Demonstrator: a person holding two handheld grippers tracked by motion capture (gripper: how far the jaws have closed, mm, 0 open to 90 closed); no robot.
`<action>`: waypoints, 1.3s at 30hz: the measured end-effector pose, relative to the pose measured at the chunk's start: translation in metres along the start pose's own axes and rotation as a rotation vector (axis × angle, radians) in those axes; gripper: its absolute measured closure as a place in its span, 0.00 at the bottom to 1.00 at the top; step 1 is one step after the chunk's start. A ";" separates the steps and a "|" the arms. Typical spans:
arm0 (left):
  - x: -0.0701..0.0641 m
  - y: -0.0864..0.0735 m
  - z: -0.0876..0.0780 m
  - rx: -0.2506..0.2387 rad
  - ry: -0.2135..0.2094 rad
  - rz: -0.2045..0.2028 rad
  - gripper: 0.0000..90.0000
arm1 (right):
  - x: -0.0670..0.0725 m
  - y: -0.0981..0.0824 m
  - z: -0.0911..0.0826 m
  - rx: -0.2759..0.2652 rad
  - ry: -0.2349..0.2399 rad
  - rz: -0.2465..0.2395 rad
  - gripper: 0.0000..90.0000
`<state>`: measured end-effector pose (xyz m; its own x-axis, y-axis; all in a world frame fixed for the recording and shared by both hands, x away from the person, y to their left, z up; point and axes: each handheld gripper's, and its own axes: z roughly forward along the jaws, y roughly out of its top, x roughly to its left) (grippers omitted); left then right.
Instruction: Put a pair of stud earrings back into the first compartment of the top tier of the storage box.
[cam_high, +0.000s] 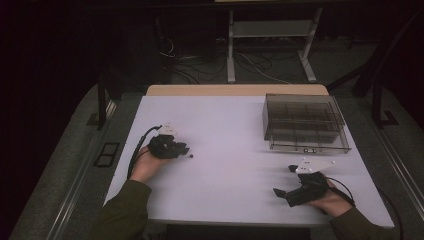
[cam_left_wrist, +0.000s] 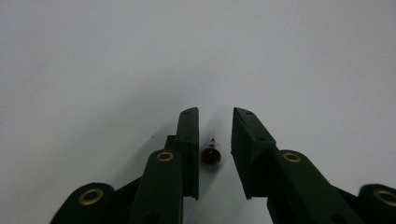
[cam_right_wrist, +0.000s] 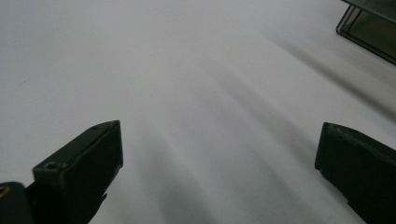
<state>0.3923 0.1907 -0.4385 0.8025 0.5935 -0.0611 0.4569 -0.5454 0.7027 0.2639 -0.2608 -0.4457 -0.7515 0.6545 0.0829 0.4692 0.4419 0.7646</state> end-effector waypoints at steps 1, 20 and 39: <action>0.000 0.000 0.000 0.011 0.000 0.007 0.80 | 0.000 0.000 0.000 0.001 0.000 0.000 0.00; -0.002 -0.002 0.005 0.048 0.009 0.014 0.88 | 0.001 0.000 0.001 0.004 -0.005 -0.004 0.00; -0.012 0.007 -0.004 0.007 -0.014 0.000 0.88 | 0.002 0.000 0.001 0.007 -0.007 -0.008 0.00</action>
<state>0.3847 0.1819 -0.4299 0.8078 0.5851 -0.0715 0.4596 -0.5493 0.6979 0.2627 -0.2596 -0.4463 -0.7522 0.6550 0.0723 0.4662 0.4514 0.7608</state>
